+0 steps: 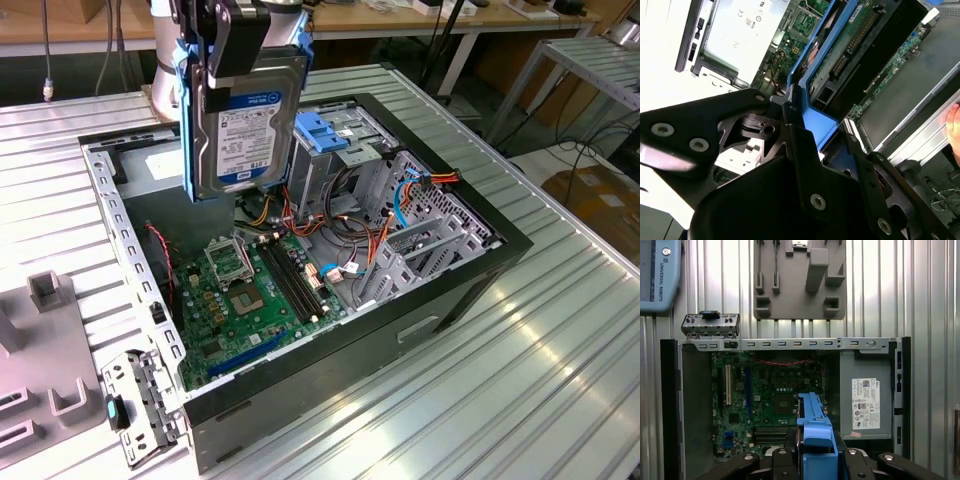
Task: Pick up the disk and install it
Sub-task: 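Insert the disk into the insertion slot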
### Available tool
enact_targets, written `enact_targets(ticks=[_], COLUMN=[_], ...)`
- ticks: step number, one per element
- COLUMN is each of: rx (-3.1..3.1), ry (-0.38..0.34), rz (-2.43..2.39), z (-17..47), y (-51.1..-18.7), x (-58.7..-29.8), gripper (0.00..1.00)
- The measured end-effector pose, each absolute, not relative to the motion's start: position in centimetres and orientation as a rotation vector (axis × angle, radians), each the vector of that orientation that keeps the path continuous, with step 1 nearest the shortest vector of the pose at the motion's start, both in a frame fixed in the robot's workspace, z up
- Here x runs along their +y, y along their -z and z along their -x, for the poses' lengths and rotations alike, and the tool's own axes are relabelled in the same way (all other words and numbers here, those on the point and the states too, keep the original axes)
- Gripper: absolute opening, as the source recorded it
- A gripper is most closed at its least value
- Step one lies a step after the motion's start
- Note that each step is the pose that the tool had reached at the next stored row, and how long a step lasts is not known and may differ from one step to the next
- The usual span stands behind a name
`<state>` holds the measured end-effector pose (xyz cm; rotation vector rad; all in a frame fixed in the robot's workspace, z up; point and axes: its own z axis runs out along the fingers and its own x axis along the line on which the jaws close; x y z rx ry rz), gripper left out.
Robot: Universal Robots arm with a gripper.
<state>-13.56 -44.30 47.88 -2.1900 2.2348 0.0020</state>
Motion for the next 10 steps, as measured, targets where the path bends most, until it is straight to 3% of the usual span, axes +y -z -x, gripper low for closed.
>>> enact_targets(ticks=[10], rx=[2.235], ry=[-0.002], rz=[2.19], z=[13.56], y=[-47.87], x=[-44.99], gripper=[0.37])
